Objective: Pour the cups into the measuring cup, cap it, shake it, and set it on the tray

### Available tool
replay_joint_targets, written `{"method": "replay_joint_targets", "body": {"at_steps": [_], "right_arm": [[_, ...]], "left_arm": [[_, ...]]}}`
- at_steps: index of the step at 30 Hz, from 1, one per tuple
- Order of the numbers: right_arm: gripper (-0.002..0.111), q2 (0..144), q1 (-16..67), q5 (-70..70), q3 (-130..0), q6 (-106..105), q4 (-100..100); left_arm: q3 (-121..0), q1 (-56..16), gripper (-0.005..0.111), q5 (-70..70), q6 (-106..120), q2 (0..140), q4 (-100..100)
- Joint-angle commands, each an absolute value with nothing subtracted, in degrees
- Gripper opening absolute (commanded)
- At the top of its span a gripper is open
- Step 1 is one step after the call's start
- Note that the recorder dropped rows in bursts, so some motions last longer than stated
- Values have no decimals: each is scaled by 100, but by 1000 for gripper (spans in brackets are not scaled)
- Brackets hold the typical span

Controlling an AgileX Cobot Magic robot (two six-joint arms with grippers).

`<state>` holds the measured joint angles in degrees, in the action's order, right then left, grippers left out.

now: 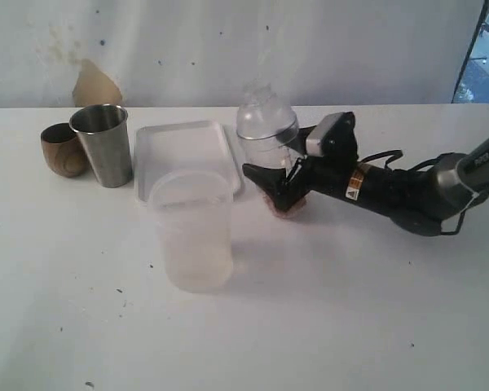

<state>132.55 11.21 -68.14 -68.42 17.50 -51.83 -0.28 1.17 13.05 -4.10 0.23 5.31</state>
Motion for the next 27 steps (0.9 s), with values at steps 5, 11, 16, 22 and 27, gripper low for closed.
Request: {"method": "replay_joint_targets", "body": {"at_steps": [5, 11, 16, 22, 27], "right_arm": [[0, 13063, 814, -6996, -6891, 1922, -5548], [0, 13063, 445, -6996, -6575, 1991, -5994], [0, 13028, 423, -6996, -6549, 1976, -5994], [0, 12928, 330, -6996, -6486, 1976, -6088], [0, 12947, 41, -6996, -6321, 1967, -6126]], "left_arm": [[0, 96, 0, 1290, -399, 0, 535], [0, 96, 0, 1290, -399, 0, 535], [0, 96, 0, 1290, -399, 0, 535], [0, 96, 0, 1290, -399, 0, 535], [0, 96, 0, 1290, -399, 0, 535]]}}
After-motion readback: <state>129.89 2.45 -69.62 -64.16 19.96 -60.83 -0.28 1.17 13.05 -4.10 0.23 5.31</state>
